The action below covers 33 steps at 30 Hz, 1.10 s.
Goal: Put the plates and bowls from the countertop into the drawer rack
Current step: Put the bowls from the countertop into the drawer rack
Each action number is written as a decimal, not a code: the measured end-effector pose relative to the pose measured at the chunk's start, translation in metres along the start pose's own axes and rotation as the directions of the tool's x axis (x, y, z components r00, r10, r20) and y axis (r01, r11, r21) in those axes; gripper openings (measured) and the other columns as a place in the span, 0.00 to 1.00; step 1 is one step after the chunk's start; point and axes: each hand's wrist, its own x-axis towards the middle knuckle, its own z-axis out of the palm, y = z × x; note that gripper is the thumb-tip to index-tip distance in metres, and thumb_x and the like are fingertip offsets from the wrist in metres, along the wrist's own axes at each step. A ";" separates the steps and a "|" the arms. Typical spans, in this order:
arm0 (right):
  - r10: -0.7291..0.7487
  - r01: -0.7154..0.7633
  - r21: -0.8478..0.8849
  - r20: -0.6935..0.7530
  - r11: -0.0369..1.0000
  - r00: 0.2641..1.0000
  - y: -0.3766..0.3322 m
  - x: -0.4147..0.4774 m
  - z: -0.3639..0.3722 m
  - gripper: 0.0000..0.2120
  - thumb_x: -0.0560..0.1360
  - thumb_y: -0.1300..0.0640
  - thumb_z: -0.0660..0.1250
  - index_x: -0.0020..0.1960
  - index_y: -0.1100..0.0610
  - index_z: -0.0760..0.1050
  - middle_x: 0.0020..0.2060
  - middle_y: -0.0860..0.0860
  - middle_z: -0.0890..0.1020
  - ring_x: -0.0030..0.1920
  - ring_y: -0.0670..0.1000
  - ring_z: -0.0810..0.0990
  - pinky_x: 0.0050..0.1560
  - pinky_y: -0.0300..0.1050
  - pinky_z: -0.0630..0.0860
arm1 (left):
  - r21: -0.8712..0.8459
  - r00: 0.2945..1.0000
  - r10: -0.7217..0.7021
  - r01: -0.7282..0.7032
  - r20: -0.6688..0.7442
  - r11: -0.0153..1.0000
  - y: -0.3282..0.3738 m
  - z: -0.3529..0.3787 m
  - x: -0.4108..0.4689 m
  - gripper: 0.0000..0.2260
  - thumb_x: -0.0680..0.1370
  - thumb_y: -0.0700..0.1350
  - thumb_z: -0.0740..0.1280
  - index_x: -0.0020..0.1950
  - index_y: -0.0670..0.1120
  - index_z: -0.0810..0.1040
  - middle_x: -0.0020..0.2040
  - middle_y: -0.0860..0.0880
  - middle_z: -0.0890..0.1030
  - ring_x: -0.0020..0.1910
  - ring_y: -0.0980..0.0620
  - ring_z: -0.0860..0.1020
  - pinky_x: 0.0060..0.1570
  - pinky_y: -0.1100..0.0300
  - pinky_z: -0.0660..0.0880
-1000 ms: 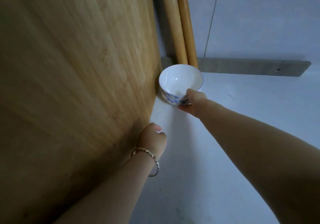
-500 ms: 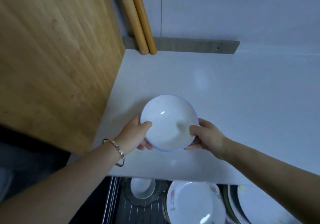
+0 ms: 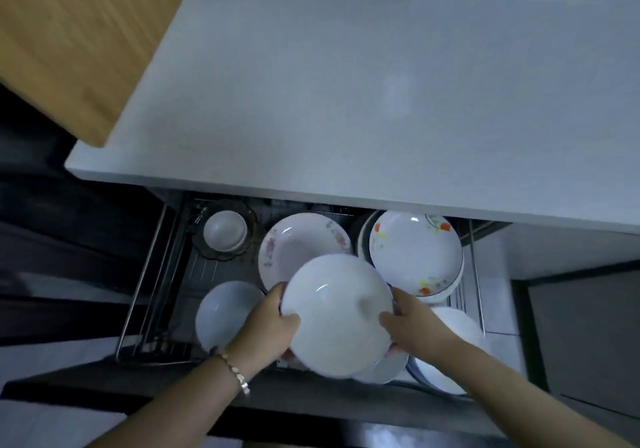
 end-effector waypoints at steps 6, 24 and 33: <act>0.109 -0.116 -0.111 -0.061 0.987 0.992 0.072 0.022 0.004 0.18 0.76 0.63 0.57 0.66 0.59 0.69 0.50 0.56 0.78 0.46 0.54 0.74 0.43 0.41 0.73 | 0.109 0.995 -0.068 0.060 0.069 0.992 -0.032 0.075 0.026 0.22 0.72 0.28 0.58 0.64 0.42 0.73 0.58 0.43 0.80 0.60 0.44 0.77 0.48 0.58 0.74; 0.315 -0.324 -0.055 -0.124 0.945 0.941 0.120 0.051 0.024 0.22 0.77 0.61 0.56 0.70 0.58 0.59 0.52 0.58 0.76 0.50 0.57 0.75 0.57 0.55 0.75 | 0.346 0.949 -0.308 0.266 0.070 0.900 -0.055 0.119 0.056 0.19 0.77 0.39 0.60 0.68 0.42 0.67 0.61 0.41 0.77 0.59 0.43 0.76 0.55 0.55 0.75; 0.307 -0.345 -0.115 -0.261 0.932 0.915 0.104 -0.001 0.019 0.14 0.76 0.58 0.59 0.58 0.65 0.72 0.52 0.61 0.80 0.53 0.59 0.80 0.52 0.47 0.75 | 0.123 0.968 -0.233 0.244 -0.092 0.962 -0.047 0.068 0.001 0.07 0.77 0.40 0.59 0.54 0.43 0.71 0.44 0.42 0.78 0.43 0.43 0.80 0.41 0.57 0.74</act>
